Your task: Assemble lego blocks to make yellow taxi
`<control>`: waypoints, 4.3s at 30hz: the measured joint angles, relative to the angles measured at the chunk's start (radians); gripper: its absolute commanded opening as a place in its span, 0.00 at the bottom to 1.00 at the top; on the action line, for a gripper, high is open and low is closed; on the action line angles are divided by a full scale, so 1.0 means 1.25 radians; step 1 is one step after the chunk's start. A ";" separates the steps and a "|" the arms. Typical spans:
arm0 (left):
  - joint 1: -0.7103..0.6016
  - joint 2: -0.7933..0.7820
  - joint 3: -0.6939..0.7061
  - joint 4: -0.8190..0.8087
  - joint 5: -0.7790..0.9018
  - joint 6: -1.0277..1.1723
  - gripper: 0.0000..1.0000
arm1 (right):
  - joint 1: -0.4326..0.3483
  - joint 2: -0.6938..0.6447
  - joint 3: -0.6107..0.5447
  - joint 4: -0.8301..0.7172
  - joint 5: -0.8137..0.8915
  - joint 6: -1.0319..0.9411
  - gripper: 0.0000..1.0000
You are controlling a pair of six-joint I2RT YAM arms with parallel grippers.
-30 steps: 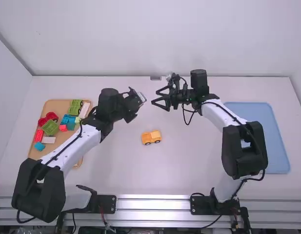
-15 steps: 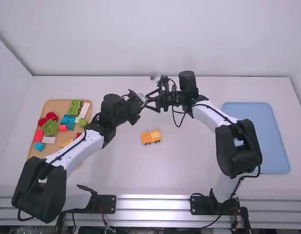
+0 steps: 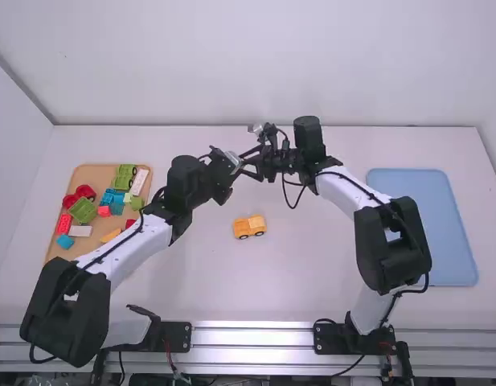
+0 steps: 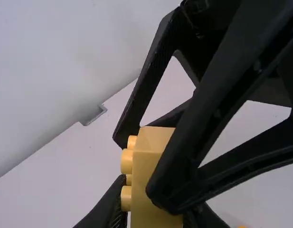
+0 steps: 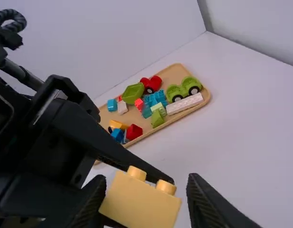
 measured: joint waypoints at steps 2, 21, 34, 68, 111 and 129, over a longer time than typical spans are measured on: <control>0.000 0.000 0.000 -0.002 -0.002 -0.002 0.02 | 0.003 0.000 0.000 0.001 0.002 0.000 0.39; -0.001 0.000 -0.002 0.000 0.008 -0.021 0.99 | 0.007 0.001 0.000 -0.005 0.006 -0.017 0.20; 0.131 0.001 0.065 -0.163 0.372 -0.022 0.99 | -0.078 0.001 0.000 -0.006 -0.159 -0.174 0.22; 0.193 0.170 0.182 -0.214 0.815 0.055 0.91 | -0.049 0.001 0.000 -0.128 -0.294 -0.402 0.22; 0.173 0.170 0.182 -0.240 0.811 0.089 0.14 | -0.042 0.001 0.000 -0.104 -0.329 -0.414 0.26; 0.156 0.170 0.182 -0.321 0.571 0.121 0.04 | -0.091 0.001 0.001 0.143 -0.174 -0.121 0.99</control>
